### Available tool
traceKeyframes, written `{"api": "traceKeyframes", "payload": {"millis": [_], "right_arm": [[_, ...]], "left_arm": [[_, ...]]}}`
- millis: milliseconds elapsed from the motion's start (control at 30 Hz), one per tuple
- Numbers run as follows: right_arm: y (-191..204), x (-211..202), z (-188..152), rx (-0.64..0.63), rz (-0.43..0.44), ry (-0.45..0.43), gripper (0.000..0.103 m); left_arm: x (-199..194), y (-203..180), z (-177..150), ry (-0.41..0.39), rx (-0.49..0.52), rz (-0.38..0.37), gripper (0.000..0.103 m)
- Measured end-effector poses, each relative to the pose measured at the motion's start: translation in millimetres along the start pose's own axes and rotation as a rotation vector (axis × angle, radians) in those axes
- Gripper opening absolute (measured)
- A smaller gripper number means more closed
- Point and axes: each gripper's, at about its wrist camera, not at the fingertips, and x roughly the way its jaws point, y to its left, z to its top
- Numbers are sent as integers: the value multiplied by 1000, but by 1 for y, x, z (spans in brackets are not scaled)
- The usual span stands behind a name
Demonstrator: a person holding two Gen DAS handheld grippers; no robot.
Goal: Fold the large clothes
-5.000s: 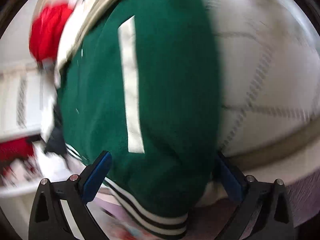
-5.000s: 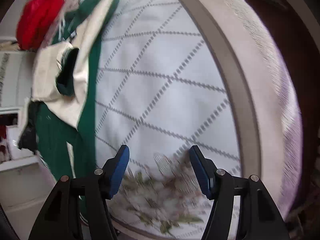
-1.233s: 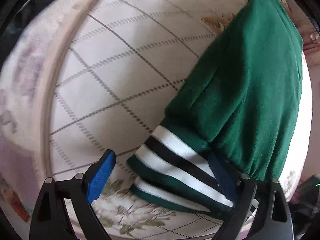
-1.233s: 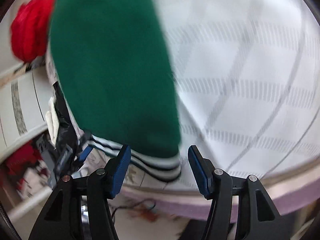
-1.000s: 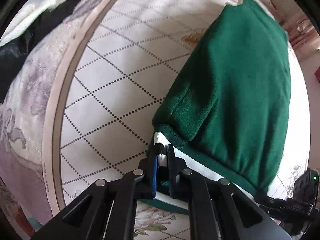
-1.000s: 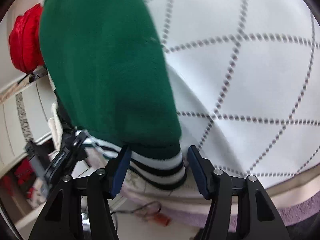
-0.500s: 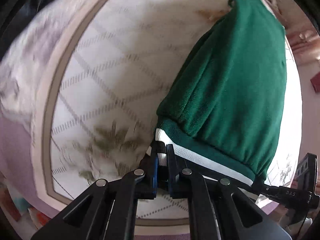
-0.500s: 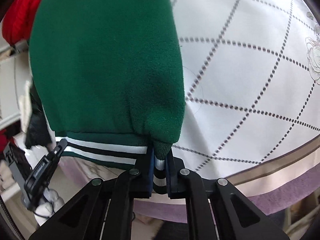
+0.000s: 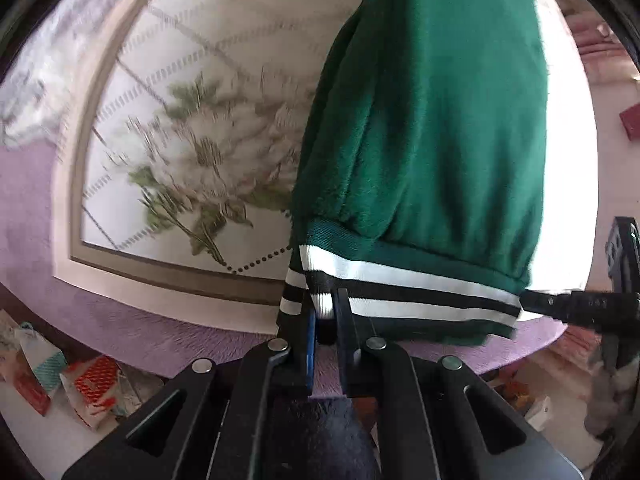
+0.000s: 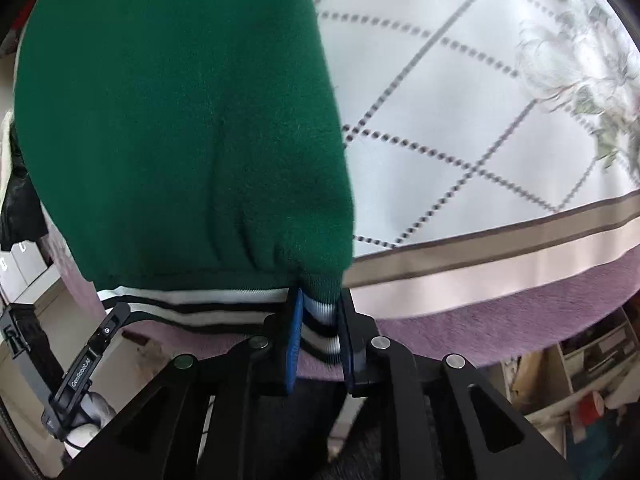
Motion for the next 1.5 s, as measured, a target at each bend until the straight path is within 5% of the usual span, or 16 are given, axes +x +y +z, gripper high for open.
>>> {"api": "traceKeyframes", "payload": {"millis": [33,100,167,200,267,433,467,533,700,800,867,967,1067,1200,1367,1500], "right_arm": [[4,-12,2,-15,-3,-16,19],[9,-34,7,-33,-17,-57,36],[28,-57,19,-44,-33,-124,66],[37,-69,27,-58,-28,-165,66],[59,-86,48,-81,4,-215,66],[124,-136,128,-92,89,-393,61],[133,-151,146,-83,98,-453,41],[146,-165,172,-82,102,-525,24],[155,-210,267,-37,137,-625,24],[155,-244,336,-12,121,-701,24],[146,-260,371,-11,72,-752,24],[173,-255,433,-18,-5,-777,24],[170,-229,489,-13,-51,-695,24],[178,-228,494,-47,-43,-663,24],[162,-242,420,-151,166,-563,26],[167,-192,384,-187,310,-334,26]], "left_arm": [[-8,-2,3,-4,3,6,13],[-30,-7,16,-33,13,40,17],[-51,-14,38,-99,25,81,33],[-53,-12,48,-126,25,81,55],[-68,-24,81,-225,27,80,72],[-77,-85,192,-387,98,35,72],[-72,-104,224,-402,122,41,72],[-60,-122,266,-391,145,39,72],[-50,-155,355,-348,159,-11,72],[-41,-178,401,-359,187,32,72],[-25,-189,430,-351,186,129,72],[2,-185,466,-291,143,139,75],[27,-172,486,-254,118,138,87],[13,-162,475,-265,107,102,89],[-51,-154,392,-358,166,53,89],[-21,-145,355,-269,196,134,90]]}}
